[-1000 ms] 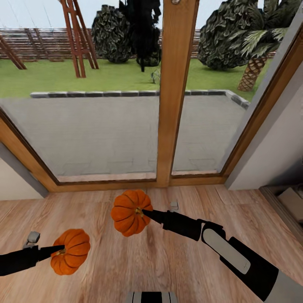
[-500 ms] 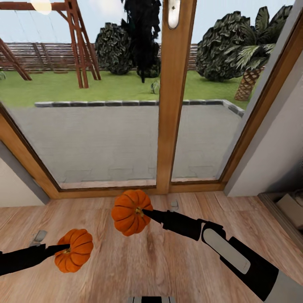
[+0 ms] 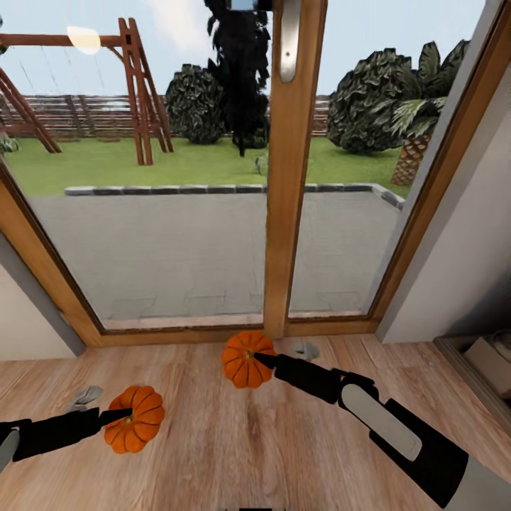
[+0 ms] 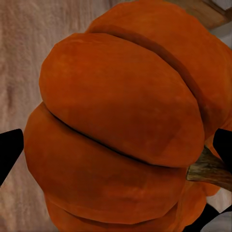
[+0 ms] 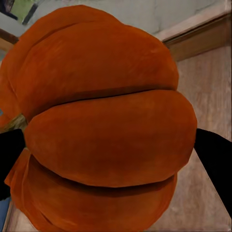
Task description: Place each of the two pumpkins and all three candles from the living room inside a cabinet in the living room (use any cabinet), then make sure every cabinet is closed, and position the cauldron so it is next to a table in the living room.
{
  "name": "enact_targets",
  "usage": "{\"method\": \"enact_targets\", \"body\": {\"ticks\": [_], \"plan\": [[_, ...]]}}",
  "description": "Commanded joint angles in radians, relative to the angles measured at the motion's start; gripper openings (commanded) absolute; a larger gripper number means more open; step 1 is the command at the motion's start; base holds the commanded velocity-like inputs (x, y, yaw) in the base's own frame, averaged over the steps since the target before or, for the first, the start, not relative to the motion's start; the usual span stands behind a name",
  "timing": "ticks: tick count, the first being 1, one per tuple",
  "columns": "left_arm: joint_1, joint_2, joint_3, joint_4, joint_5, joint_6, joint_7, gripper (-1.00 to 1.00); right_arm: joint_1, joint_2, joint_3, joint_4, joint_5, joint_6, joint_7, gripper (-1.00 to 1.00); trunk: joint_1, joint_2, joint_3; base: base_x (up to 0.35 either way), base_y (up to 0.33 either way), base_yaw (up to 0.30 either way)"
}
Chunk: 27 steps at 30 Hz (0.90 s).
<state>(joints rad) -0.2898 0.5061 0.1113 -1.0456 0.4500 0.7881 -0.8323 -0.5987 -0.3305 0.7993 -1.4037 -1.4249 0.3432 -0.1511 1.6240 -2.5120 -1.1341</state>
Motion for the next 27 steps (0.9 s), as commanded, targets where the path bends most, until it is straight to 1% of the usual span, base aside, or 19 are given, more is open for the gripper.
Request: {"method": "enact_targets", "body": {"ticks": [1, 3, 5, 6, 8, 9, 11, 16, 19, 24, 27], "plan": [[-0.001, 0.0, 0.001, -0.001, 0.003, 0.006, 0.001, -1.0, -0.001, -0.001, 0.002, -0.002, -0.031, -0.001, -0.03, -1.0, -0.001, 0.0, 0.003, 0.0, 0.0, 0.0], [-0.001, -0.001, 0.0, -0.002, 0.003, 0.006, 0.004, -1.0, -0.001, -0.001, 0.001, 0.006, -0.066, -0.001, -0.058, -1.0, -0.002, 0.0, 0.011, 0.0, 0.0, 0.0], [-0.001, -0.001, 0.0, -0.001, 0.003, 0.006, 0.006, -1.0, -0.001, -0.001, 0.0, 0.015, -0.107, 0.004, -0.071, -1.0, -0.002, 0.001, 0.019, 0.0, 0.0, 0.0], [-0.001, -0.001, 0.0, -0.002, 0.003, 0.006, 0.006, -1.0, -0.001, -0.001, 0.0, 0.025, -0.138, 0.017, -0.077, -1.0, -0.003, 0.001, 0.022, 0.0, 0.0, 0.0], [-0.001, -0.001, -0.001, -0.002, 0.003, 0.006, 0.007, -1.0, -0.001, 0.0, 0.0, 0.045, -0.165, 0.046, -0.084, -1.0, -0.004, 0.002, 0.03, 0.0, 0.0, 0.0], [-0.001, -0.001, -0.001, -0.002, 0.003, 0.006, 0.007, -1.0, -0.001, 0.0, 0.0, 0.056, -0.172, 0.063, -0.085, -1.0, -0.004, 0.002, 0.034, 0.0, 0.0, 0.0], [-0.001, -0.001, 0.0, -0.002, 0.005, 0.006, 0.006, -1.0, -0.001, 0.001, 0.0, 0.075, -0.182, 0.09, -0.087, -1.0, -0.004, 0.002, 0.034, 0.0, 0.0, 0.0], [-0.001, -0.001, 0.001, -0.009, 0.014, 0.007, 0.001, -1.0, -0.001, 0.002, -0.002, 0.088, -0.189, 0.104, -0.088, -1.0, -0.004, 0.002, 0.034, 0.0, 0.0, 0.0], [0.0, -0.001, 0.0, -0.019, 0.016, 0.007, 0.0, -1.0, -0.001, 0.002, -0.002, 0.112, -0.204, 0.105, -0.088, -1.0, -0.004, 0.002, 0.034, -0.051, 0.0, 0.0], [0.0, -0.001, -0.001, -0.026, 0.016, 0.008, -0.001, -1.0, -0.001, 0.003, 0.0, 0.15, -0.236, 0.105, -0.088, -1.0, -0.004, 0.002, 0.034, -0.242, 0.0, 0.0], [0.0, -0.001, -0.001, -0.026, 0.016, 0.008, -0.001, -1.0, -0.001, 0.008, -0.001, 0.154, -0.239, 0.097, -0.086, -1.0, -0.004, 0.002, 0.034, -0.315, 0.0, 0.0]]}}
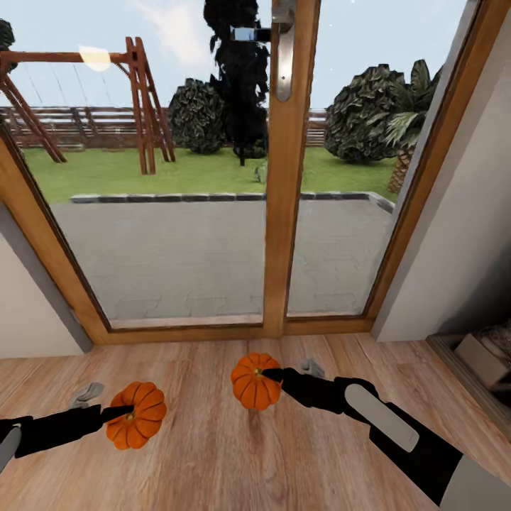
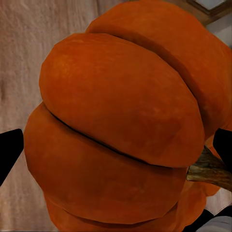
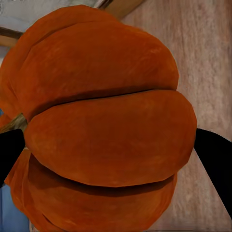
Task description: Place each of the two pumpkins and all three candles from the living room inside a cabinet in the living room (use any cabinet), then make sure every cabinet is closed, and position the cauldron so it is next to a table in the living room.
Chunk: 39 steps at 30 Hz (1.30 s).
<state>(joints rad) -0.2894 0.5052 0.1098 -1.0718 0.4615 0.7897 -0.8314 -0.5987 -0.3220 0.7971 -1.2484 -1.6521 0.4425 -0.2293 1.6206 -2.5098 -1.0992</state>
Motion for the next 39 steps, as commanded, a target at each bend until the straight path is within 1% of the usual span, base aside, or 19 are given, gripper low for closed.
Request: {"method": "enact_targets", "body": {"ticks": [1, 4, 9, 10, 12, 14, 17, 19, 23, 29, 39], "plan": [[-0.001, 0.0, 0.001, 0.0, 0.005, 0.006, -0.002, -1.0, -0.001, 0.0, 0.002, -0.001, -0.012, -0.005, -0.008, -1.0, -0.001, 0.0, -0.001, -0.324, 0.0, 0.0], [-0.001, 0.0, 0.0, 0.0, 0.003, 0.006, -0.002, -1.0, -0.001, 0.006, 0.001, 0.001, -0.012, -0.014, -0.007, -1.0, -0.001, 0.0, -0.001, -0.328, 0.0, 0.0], [-0.001, -0.001, 0.0, 0.0, 0.003, 0.006, -0.002, -1.0, -0.001, 0.007, -0.001, -0.001, -0.012, -0.017, 0.0, -1.0, -0.001, 0.0, -0.001, -0.276, 0.0, 0.0], [-0.001, -0.001, 0.001, 0.0, 0.004, 0.006, -0.002, -1.0, -0.001, 0.007, -0.009, -0.003, -0.011, -0.016, 0.003, -1.0, -0.001, 0.0, -0.001, -0.117, 0.0, 0.0], [-0.001, 0.0, 0.004, -0.001, 0.007, 0.007, -0.005, -1.0, -0.001, 0.007, -0.037, -0.005, -0.01, -0.012, 0.011, -1.0, -0.001, 0.0, -0.001, -0.049, 0.0, 0.0], [-0.001, 0.001, 0.007, -0.005, 0.009, 0.016, -0.006, -1.0, -0.001, 0.007, -0.053, -0.006, -0.01, -0.006, 0.023, -1.0, -0.001, 0.0, -0.001, -0.018, 0.0, 0.0], [0.0, 0.001, 0.008, -0.041, 0.011, 0.081, -0.006, -1.0, -0.001, 0.006, -0.06, -0.003, -0.009, -0.005, 0.057, -1.0, -0.002, 0.0, 0.011, -0.004, 0.0, 0.0], [0.0, 0.001, 0.01, -0.048, 0.011, 0.123, -0.005, -1.0, -0.001, 0.006, -0.06, -0.003, -0.009, -0.005, 0.062, -1.0, -0.003, 0.001, 0.018, 0.0, 0.0, 0.0], [0.0, 0.001, 0.009, -0.051, 0.011, 0.182, -0.005, -1.0, -0.001, 0.006, -0.061, -0.003, -0.008, -0.007, 0.065, -1.0, -0.005, 0.002, 0.034, 0.0, 0.0, 0.0], [-0.001, 0.001, 0.006, -0.051, 0.011, 0.199, -0.005, -1.0, -0.001, 0.006, -0.062, -0.003, -0.01, -0.007, 0.066, -1.0, -0.008, 0.003, 0.059, 0.0, 0.0, -0.055], [-0.001, 0.0, 0.003, -0.051, 0.009, 0.2, -0.003, -1.0, -0.001, 0.006, -0.062, 0.0, -0.011, -0.008, 0.065, -1.0, -0.012, 0.005, 0.106, -0.017, 0.0, -0.224]]}}
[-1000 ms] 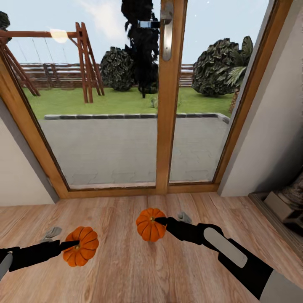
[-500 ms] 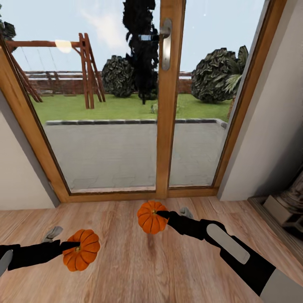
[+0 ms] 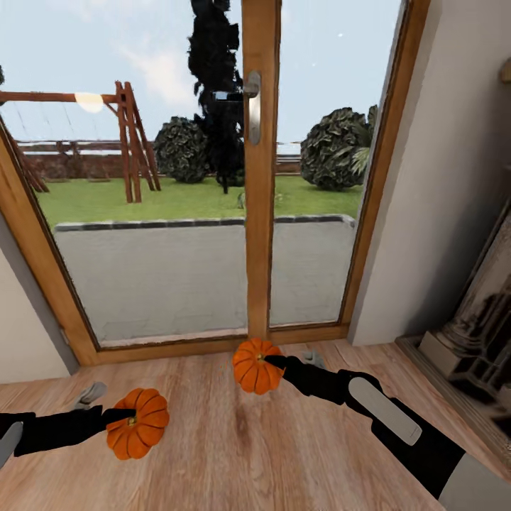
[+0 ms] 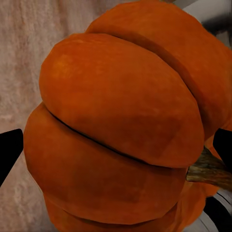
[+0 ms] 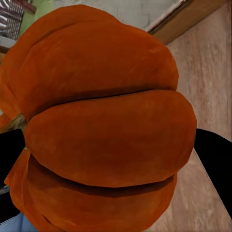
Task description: Place each of the two pumpkins and all three candles from the living room inside a cabinet in the living room (use any cabinet), then make sure every cabinet is closed, and position the cauldron so it is next to a table in the living room.
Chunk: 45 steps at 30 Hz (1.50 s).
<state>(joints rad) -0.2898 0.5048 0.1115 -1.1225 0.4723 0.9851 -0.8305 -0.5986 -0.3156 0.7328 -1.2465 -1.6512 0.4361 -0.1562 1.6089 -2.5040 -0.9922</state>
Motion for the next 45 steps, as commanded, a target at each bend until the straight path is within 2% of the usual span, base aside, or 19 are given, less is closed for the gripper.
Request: {"method": "enact_targets", "body": {"ticks": [1, 12, 19, 26, 45], "plan": [[0.0, 0.0, 0.001, 0.0, -0.001, 0.004, -0.004, -1.0, -0.001, -0.001, 0.002, -0.001, -0.012, -0.001, -0.009, -1.0, -0.001, 0.0, 0.004, -0.264, 0.0, -0.225], [0.0, 0.0, 0.0, 0.0, 0.0, 0.004, -0.004, -1.0, -0.001, -0.002, 0.001, 0.001, -0.013, -0.002, -0.009, -1.0, -0.006, 0.002, 0.057, -0.069, 0.0, -0.172], [0.0, 0.0, 0.0, 0.0, 0.0, 0.004, -0.004, -1.0, -0.001, -0.002, 0.001, 0.002, -0.013, -0.002, -0.009, -1.0, -0.009, 0.005, 0.089, -0.262, 0.0, -0.087], [0.0, 0.0, 0.0, 0.0, 0.0, 0.004, -0.004, -1.0, -0.001, 0.0, 0.001, 0.021, -0.012, 0.001, -0.013, -1.0, -0.036, 0.054, 0.111, -0.254, 0.0, -0.007], [0.0, 0.0, 0.0, 0.0, -0.001, 0.004, -0.004, -1.0, -0.001, 0.0, 0.002, 0.021, -0.013, -0.005, -0.008, -1.0, -0.109, 0.187, 0.171, -0.005, 0.0, 0.0]]}}
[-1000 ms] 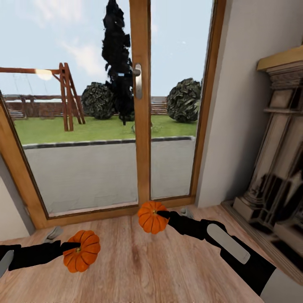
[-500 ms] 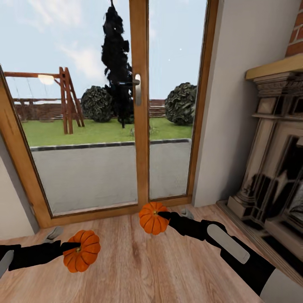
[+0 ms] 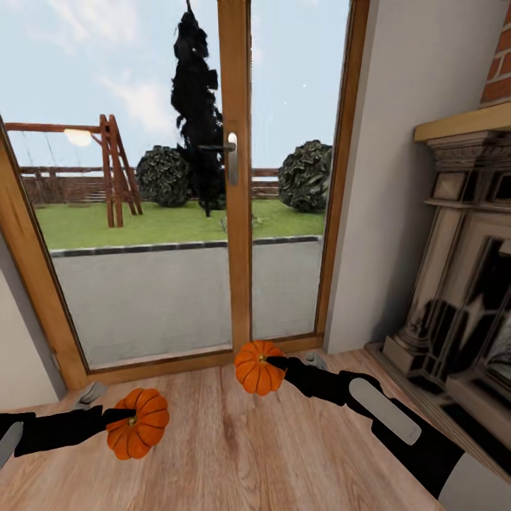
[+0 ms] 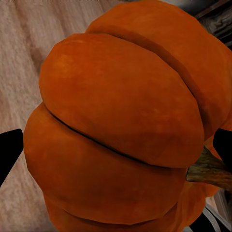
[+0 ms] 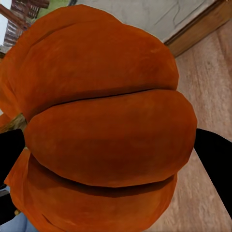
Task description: Place each of the two pumpkins and all three candles from the living room inside a cabinet in the living room (use any cabinet), then make sure every cabinet is closed, and position the cauldron so it is next to a table in the living room.
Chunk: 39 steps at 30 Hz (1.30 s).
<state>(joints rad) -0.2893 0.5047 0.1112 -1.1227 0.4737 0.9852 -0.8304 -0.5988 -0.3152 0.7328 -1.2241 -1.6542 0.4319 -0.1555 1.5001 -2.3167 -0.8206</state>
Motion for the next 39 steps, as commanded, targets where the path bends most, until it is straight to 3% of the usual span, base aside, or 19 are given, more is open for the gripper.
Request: {"method": "enact_targets", "body": {"ticks": [1, 13, 17, 20, 21, 23, 27, 29, 33, 35, 39], "plan": [[-0.001, 0.0, 0.001, 0.0, -0.002, 0.004, -0.004, -1.0, -0.001, -0.001, 0.002, -0.002, -0.01, -0.001, -0.008, -1.0, -0.004, 0.007, 0.002, 0.0, 0.0, 0.0], [-0.001, -0.001, -0.001, 0.0, -0.017, 0.001, 0.005, -1.0, -0.001, -0.001, 0.002, -0.004, -0.014, 0.017, -0.029, -1.0, -0.05, 0.091, 0.04, -0.061, 0.017, 0.0], [-0.001, -0.005, -0.002, 0.0, -0.021, 0.0, 0.006, -1.0, -0.001, -0.001, 0.005, -0.006, -0.015, 0.022, -0.119, -1.0, -0.065, 0.119, 0.052, -0.214, 0.036, 0.0], [-0.001, -0.022, -0.014, -0.005, -0.027, -0.001, 0.027, -1.0, -0.001, -0.002, 0.011, -0.023, -0.007, 0.073, -0.171, -1.0, -0.077, 0.14, 0.062, -0.07, 0.007, 0.0], [-0.001, -0.028, -0.023, -0.013, -0.036, -0.001, 0.047, -1.0, -0.001, -0.002, 0.014, -0.023, 0.0, 0.095, -0.179, -1.0, -0.081, 0.147, 0.065, -0.027, 0.003, 0.0], [-0.001, -0.039, -0.043, -0.038, -0.059, -0.001, 0.111, -1.0, -0.001, -0.003, 0.031, -0.018, 0.053, 0.123, -0.185, -1.0, -0.088, 0.161, 0.071, -0.011, 0.001, 0.0], [-0.001, -0.095, -0.06, -0.054, -0.076, -0.001, 0.241, -1.0, -0.001, -0.002, 0.067, -0.013, 0.229, 0.132, -0.183, -1.0, -0.104, 0.189, 0.084, -0.003, 0.0, 0.0], [-0.001, -0.123, -0.065, -0.057, -0.078, -0.003, 0.315, -1.0, 0.0, -0.002, 0.085, -0.013, 0.288, 0.13, -0.18, -1.0, -0.111, 0.203, 0.09, 0.0, 0.0, 0.0], [-0.001, -0.176, -0.081, -0.067, -0.092, -0.008, 0.473, -1.0, 0.0, -0.002, 0.148, -0.009, 0.326, 0.048, -0.178, -1.0, -0.127, 0.231, 0.102, 0.0, 0.0, 0.0], [-0.001, -0.189, -0.085, -0.068, -0.096, -0.01, 0.543, -1.0, 0.0, -0.002, 0.183, -0.003, 0.331, -0.012, -0.178, -1.0, -0.134, 0.245, 0.109, 0.0, 0.0, 0.0], [-0.001, -0.203, -0.089, -0.068, -0.099, -0.011, 0.61, -1.0, 0.001, -0.001, 0.233, 0.045, 0.339, -0.097, -0.178, -1.0, -0.15, 0.273, 0.121, 0.0, 0.0, 0.0]]}}
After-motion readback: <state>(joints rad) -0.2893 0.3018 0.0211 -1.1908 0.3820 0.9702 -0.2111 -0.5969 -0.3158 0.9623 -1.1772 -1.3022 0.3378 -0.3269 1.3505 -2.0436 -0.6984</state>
